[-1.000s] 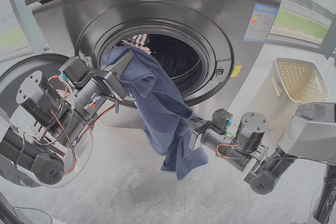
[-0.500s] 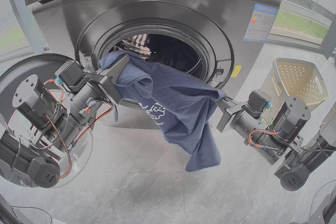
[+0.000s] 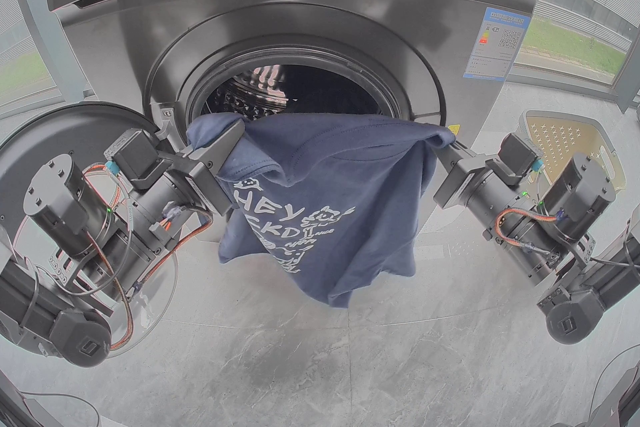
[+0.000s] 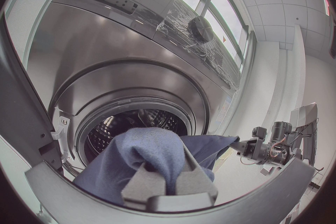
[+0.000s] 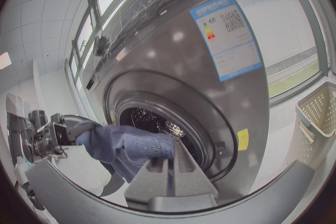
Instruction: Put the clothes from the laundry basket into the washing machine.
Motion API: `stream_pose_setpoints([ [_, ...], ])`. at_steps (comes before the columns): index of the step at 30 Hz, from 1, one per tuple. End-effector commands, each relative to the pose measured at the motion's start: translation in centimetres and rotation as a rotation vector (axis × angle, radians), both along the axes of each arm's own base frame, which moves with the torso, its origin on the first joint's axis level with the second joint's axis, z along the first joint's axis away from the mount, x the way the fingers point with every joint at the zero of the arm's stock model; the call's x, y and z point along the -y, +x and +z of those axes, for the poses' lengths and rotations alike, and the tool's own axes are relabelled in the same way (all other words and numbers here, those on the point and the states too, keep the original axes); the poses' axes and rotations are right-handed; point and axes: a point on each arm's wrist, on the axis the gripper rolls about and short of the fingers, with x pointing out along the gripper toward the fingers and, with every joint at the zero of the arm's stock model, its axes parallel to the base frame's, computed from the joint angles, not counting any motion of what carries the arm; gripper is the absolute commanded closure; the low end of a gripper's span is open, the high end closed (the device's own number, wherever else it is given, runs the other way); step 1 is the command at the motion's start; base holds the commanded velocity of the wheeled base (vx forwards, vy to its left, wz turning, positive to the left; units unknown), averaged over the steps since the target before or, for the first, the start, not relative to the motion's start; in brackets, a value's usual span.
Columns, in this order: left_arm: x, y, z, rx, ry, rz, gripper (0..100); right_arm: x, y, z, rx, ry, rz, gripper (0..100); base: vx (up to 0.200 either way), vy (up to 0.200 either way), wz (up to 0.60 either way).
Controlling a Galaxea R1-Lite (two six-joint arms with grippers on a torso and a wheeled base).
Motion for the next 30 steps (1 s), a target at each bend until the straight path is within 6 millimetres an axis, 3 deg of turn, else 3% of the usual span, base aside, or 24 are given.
stream_pose_setpoints([
  [1,-0.3,-0.5,0.4,0.01,-0.008,-0.001,100,0.4,-0.2,1.2,0.034,0.025,-0.007,100,0.0,0.0,0.0],
  [15,-0.5,-0.9,0.5,0.01,-0.013,-0.001,100,0.4,-0.6,1.6,0.046,0.034,0.002,100,0.0,0.0,0.0],
  [21,-0.9,-0.9,1.8,0.055,-0.044,0.009,100,0.5,-0.8,2.2,0.063,0.044,0.003,100,0.0,0.0,0.0],
  [30,-1.4,-0.6,2.1,0.065,-0.05,0.03,100,0.7,-0.9,2.3,0.068,0.045,-0.004,100,0.0,0.0,0.0],
])
